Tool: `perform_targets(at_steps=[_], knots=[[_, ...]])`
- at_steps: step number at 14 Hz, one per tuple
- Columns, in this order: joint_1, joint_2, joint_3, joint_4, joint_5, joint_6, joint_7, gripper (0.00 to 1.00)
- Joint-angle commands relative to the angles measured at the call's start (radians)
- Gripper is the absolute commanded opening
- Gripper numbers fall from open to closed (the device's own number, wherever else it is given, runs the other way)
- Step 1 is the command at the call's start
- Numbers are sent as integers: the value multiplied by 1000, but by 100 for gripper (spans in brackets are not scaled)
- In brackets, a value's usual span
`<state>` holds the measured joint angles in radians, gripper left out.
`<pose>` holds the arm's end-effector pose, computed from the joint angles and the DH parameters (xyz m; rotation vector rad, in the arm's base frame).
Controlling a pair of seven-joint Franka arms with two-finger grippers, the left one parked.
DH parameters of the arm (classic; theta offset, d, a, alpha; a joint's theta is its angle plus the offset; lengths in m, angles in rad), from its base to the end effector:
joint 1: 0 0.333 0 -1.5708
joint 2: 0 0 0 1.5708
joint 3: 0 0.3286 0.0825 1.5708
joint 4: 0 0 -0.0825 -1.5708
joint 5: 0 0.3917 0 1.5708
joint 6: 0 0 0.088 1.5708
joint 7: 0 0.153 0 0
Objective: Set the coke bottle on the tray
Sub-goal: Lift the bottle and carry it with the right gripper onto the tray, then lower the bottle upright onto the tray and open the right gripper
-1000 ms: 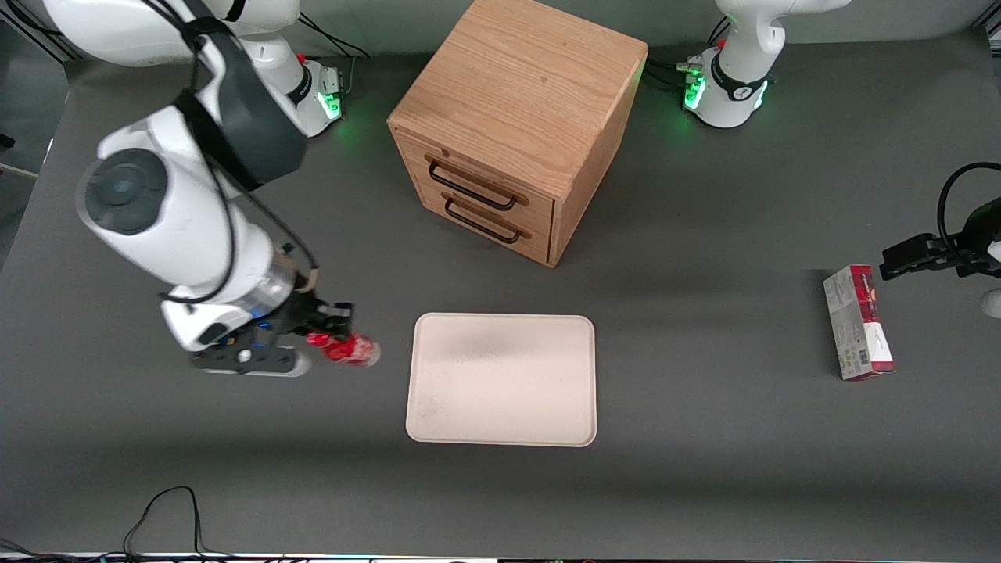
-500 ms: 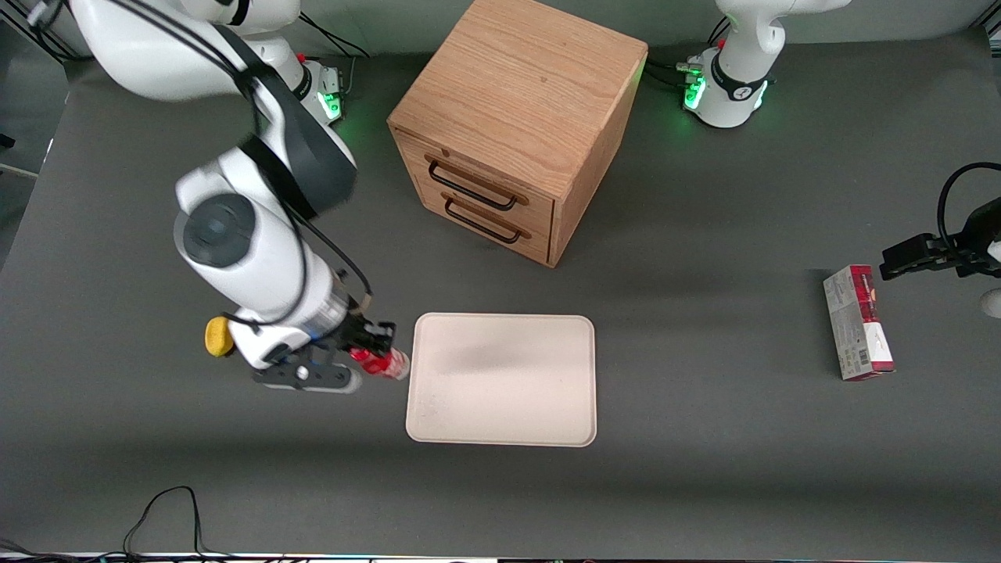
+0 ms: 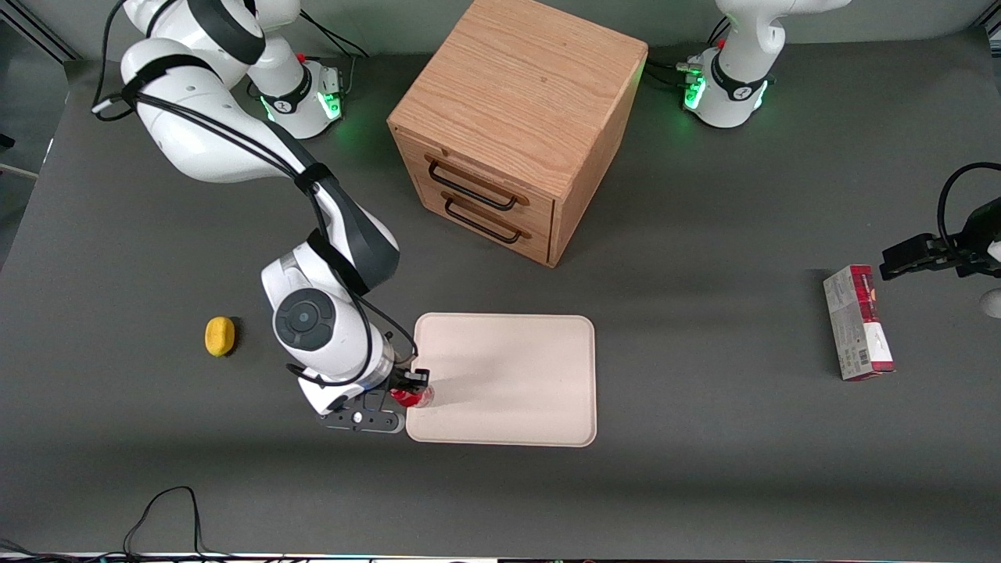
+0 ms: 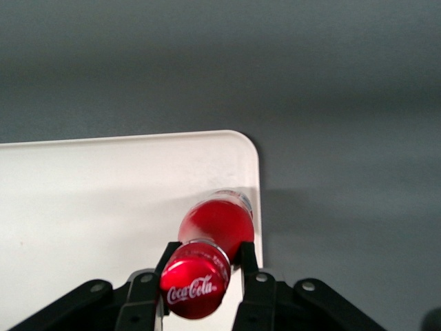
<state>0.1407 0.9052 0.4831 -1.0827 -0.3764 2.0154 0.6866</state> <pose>0.7272 0.3336 0.2808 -3.0526 0.1601 -0.1216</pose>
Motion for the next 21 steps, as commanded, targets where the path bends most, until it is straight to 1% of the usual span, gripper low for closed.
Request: perform_targets(at_steps=[1, 4, 5, 6, 8, 9, 10, 12, 14, 15, 17, 18, 19, 21], knots=[[13, 15, 11, 43, -30, 22, 30, 0], [13, 26, 9, 40, -30, 35, 25, 0], [11, 29, 9, 38, -30, 43, 21, 6], [11, 30, 9, 38, -30, 52, 19, 30], [11, 32, 9, 37, -32, 58, 19, 45], [13, 32, 8, 37, -30, 58, 19, 65], [11, 32, 6, 37, -45, 62, 19, 100], [13, 31, 9, 23, -113, 65, 19, 100], [13, 2, 11, 10, -116, 56, 14, 100], [13, -46, 9, -17, -113, 48, 8, 100], [10, -152, 6, -103, -105, -21, -37, 100], [5, -198, 3, -121, -81, -67, -68, 100], [2, -256, -21, -144, -26, -101, -105, 100], [0, -383, -134, -206, 165, -150, -224, 100]])
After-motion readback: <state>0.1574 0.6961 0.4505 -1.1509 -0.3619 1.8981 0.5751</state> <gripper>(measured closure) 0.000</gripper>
